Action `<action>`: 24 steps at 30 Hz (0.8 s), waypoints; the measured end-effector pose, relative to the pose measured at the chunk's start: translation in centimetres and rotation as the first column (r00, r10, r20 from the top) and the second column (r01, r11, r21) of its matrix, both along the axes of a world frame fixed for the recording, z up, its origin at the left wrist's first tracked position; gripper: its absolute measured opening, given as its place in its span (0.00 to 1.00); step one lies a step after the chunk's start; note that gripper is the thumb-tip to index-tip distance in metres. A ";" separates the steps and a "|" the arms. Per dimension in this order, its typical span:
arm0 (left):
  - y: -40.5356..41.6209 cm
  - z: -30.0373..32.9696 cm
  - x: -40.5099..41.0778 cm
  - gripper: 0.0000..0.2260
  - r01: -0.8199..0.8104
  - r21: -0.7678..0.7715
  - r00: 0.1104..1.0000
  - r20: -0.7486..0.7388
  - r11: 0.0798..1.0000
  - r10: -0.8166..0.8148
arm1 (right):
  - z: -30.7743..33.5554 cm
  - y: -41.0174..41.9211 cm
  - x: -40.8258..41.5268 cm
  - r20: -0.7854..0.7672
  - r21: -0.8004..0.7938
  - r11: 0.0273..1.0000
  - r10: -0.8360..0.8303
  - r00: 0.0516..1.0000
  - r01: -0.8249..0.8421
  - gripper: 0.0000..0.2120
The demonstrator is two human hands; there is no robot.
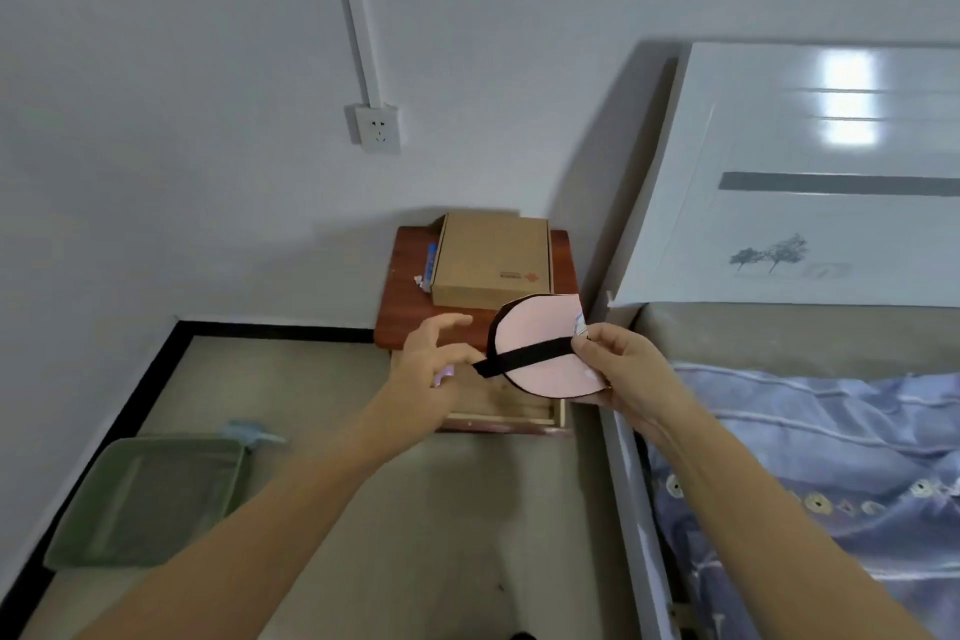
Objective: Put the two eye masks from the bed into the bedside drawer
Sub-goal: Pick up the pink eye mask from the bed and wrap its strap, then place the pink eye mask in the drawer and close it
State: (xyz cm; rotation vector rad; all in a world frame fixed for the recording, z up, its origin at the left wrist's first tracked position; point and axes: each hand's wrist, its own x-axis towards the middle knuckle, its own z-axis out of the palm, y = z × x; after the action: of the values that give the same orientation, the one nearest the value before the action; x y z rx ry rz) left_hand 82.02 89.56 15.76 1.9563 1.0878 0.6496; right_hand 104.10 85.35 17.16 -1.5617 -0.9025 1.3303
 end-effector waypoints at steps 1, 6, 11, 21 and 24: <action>-0.3 -1.2 0.3 0.21 -0.081 -0.131 0.994 0.055 0.988 0.089 | -1.1 0.1 -0.1 0.008 -0.024 1.000 -0.014 1.000 0.014 0.08; -0.6 -7.7 2.6 0.04 -0.169 -0.754 0.830 0.238 0.634 0.504 | -7.7 1.4 -1.4 -0.009 -0.233 0.972 0.029 1.000 -0.030 0.05; 1.9 -15.6 2.4 0.05 -0.211 -0.834 0.895 0.045 0.510 0.444 | -15.5 3.5 -2.2 -0.005 -0.447 0.887 0.128 0.992 -0.117 0.03; 15.0 -34.2 5.1 0.06 -0.377 -0.759 0.925 -0.279 0.530 0.259 | -35.0 13.6 -1.5 0.315 -0.579 0.809 0.114 0.942 0.096 0.09; 18.0 -37.7 6.7 0.06 -0.405 -0.681 0.913 -0.329 0.610 0.239 | -38.9 16.9 -0.6 0.437 -0.494 0.861 0.124 0.891 0.122 0.14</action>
State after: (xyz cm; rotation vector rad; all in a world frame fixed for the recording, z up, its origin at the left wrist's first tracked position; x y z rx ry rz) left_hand 88.73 107.57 -21.94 1.1195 1.5608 0.1108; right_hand 103.46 102.20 -21.78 -2.3656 -0.8593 1.2862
